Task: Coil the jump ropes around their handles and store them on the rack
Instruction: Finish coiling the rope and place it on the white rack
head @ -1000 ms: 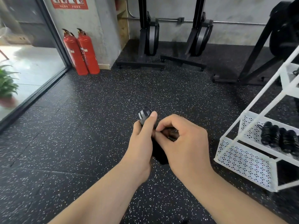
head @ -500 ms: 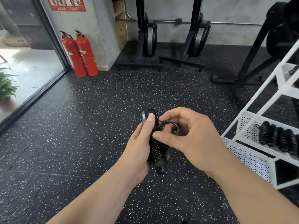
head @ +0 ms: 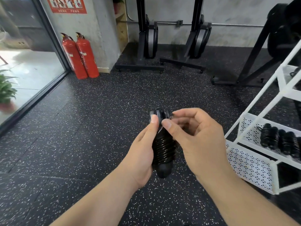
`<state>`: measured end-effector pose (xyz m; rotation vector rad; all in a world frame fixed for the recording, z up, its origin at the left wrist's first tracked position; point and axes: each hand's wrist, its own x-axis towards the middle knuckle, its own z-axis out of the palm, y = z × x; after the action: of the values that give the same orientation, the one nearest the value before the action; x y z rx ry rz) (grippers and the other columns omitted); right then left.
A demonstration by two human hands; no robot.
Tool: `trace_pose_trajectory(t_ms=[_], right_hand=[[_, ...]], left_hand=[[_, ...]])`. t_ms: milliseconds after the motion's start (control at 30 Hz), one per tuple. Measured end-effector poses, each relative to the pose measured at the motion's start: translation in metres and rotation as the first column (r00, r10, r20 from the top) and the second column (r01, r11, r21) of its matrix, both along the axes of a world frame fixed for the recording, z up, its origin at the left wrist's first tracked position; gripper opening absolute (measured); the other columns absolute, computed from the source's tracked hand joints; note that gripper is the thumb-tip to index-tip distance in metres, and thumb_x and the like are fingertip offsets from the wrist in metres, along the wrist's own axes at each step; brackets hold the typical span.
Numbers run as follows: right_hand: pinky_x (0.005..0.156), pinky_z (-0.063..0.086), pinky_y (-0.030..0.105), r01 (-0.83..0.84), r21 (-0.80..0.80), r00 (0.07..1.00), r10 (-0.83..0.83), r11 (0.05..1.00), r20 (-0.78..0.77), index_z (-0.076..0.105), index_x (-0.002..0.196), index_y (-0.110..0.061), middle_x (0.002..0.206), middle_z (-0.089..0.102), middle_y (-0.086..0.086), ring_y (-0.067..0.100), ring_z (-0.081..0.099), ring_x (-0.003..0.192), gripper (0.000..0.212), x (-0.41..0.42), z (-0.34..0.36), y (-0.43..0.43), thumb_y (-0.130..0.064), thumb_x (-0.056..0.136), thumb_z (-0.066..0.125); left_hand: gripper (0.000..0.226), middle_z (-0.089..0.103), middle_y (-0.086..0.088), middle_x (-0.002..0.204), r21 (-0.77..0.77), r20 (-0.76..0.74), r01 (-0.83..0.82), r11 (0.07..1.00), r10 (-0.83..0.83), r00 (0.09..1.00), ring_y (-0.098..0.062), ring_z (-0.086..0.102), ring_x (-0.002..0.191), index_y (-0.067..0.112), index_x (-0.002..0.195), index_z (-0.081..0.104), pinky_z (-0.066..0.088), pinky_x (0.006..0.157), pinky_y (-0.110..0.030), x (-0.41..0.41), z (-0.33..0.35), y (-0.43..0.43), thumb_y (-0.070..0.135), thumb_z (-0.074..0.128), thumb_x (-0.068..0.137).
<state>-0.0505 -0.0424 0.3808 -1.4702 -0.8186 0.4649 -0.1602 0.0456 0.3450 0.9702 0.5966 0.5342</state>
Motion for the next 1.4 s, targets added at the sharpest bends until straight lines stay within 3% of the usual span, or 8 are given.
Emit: trace_pose_trajectory(t_ms=[233, 433, 600, 733, 933, 1133, 1300, 1400], right_hand=[[0.087, 0.058, 0.023, 0.088, -0.024, 0.973, -0.081, 0.996, 0.216, 0.078, 0.116, -0.035, 0.113, 0.071, -0.016, 0.006, 0.071, 0.104, 0.024, -0.022, -0.008, 0.003, -0.043, 0.095, 0.073], [0.091, 0.054, 0.015, 0.056, -0.004, 0.987, -0.055, 0.998, 0.151, 0.078, 0.122, -0.032, 0.116, 0.073, -0.017, 0.002, 0.07, 0.11, 0.023, -0.031, -0.009, 0.003, -0.027, 0.101, 0.07], [0.089, 0.054, 0.014, 0.047, -0.042, 0.991, -0.041, 0.998, 0.13, 0.08, 0.12, -0.034, 0.108, 0.075, -0.019, -0.002, 0.071, 0.105, 0.024, -0.031, -0.008, 0.003, -0.022, 0.103, 0.069], [0.094, 0.058, 0.03, 0.031, -0.086, 0.999, -0.033, 0.996, -0.025, 0.083, 0.109, -0.035, 0.103, 0.079, -0.019, 0.001, 0.074, 0.102, 0.018, -0.023, -0.008, 0.005, -0.022, 0.099, 0.075], [0.078, 0.062, 0.029, 0.045, -0.049, 0.964, -0.057, 0.998, -0.261, 0.082, 0.101, -0.026, 0.091, 0.079, -0.002, 0.011, 0.075, 0.084, 0.012, -0.022, -0.009, 0.006, -0.02, 0.091, 0.084], [0.078, 0.058, 0.026, -0.124, -0.052, 0.866, 0.083, 0.991, -0.494, 0.084, 0.109, -0.025, 0.109, 0.081, 0.002, 0.013, 0.074, 0.088, 0.02, -0.013, -0.004, 0.007, -0.016, 0.092, 0.082], [0.088, 0.06, 0.037, -0.152, -0.064, 0.821, 0.09, 0.986, -0.564, 0.084, 0.104, -0.021, 0.105, 0.081, 0.005, 0.013, 0.072, 0.084, 0.016, -0.01, -0.005, 0.008, -0.012, 0.091, 0.081], [0.08, 0.057, 0.036, -0.165, -0.067, 0.798, 0.094, 0.984, -0.595, 0.081, 0.106, -0.015, 0.086, 0.077, -0.002, 0.008, 0.067, 0.074, 0.015, -0.009, -0.006, 0.011, -0.009, 0.093, 0.077]], left_hand=[[0.057, 0.08, -0.004, 0.119, 0.215, -0.032, -0.106, 0.971, 0.116, 0.993, -0.02, 0.075, 0.114, 0.018, 0.127, 0.073, 0.058, 0.099, -0.037, 0.002, 0.001, -0.009, 0.059, 0.047, 0.096], [0.041, 0.077, -0.006, 0.116, 0.406, -0.048, -0.203, 0.891, 0.243, 0.969, -0.032, 0.072, 0.115, 0.028, 0.115, 0.07, 0.053, 0.105, -0.061, 0.003, -0.006, -0.003, 0.062, 0.049, 0.104], [0.037, 0.077, 0.006, 0.107, 0.505, -0.078, -0.211, 0.837, 0.288, 0.954, -0.017, 0.071, 0.102, 0.035, 0.112, 0.067, 0.055, 0.098, -0.056, 0.0, -0.012, 0.0, 0.065, 0.048, 0.102], [0.036, 0.075, 0.016, 0.113, 0.617, -0.115, -0.155, 0.772, 0.283, 0.952, -0.002, 0.069, 0.105, 0.035, 0.126, 0.062, 0.053, 0.093, -0.031, -0.004, -0.013, 0.002, 0.06, 0.046, 0.106], [0.041, 0.077, 0.006, 0.119, 0.622, -0.089, -0.126, 0.773, 0.23, 0.969, -0.015, 0.073, 0.113, 0.027, 0.131, 0.061, 0.057, 0.098, -0.045, -0.006, -0.013, 0.005, 0.057, 0.045, 0.108], [0.039, 0.074, 0.016, 0.107, 0.624, -0.097, -0.129, 0.771, 0.241, 0.966, 0.0, 0.068, 0.095, 0.03, 0.125, 0.063, 0.05, 0.081, -0.018, -0.008, -0.012, 0.004, 0.057, 0.044, 0.104], [0.044, 0.075, 0.016, 0.11, 0.622, -0.125, -0.122, 0.773, 0.252, 0.959, -0.002, 0.07, 0.1, 0.031, 0.124, 0.064, 0.052, 0.084, -0.02, -0.005, -0.015, 0.003, 0.063, 0.044, 0.101], [0.044, 0.076, 0.015, 0.109, 0.621, -0.142, -0.103, 0.777, 0.241, 0.96, -0.004, 0.07, 0.099, 0.031, 0.123, 0.064, 0.053, 0.084, -0.022, -0.005, -0.017, 0.003, 0.061, 0.043, 0.099]])
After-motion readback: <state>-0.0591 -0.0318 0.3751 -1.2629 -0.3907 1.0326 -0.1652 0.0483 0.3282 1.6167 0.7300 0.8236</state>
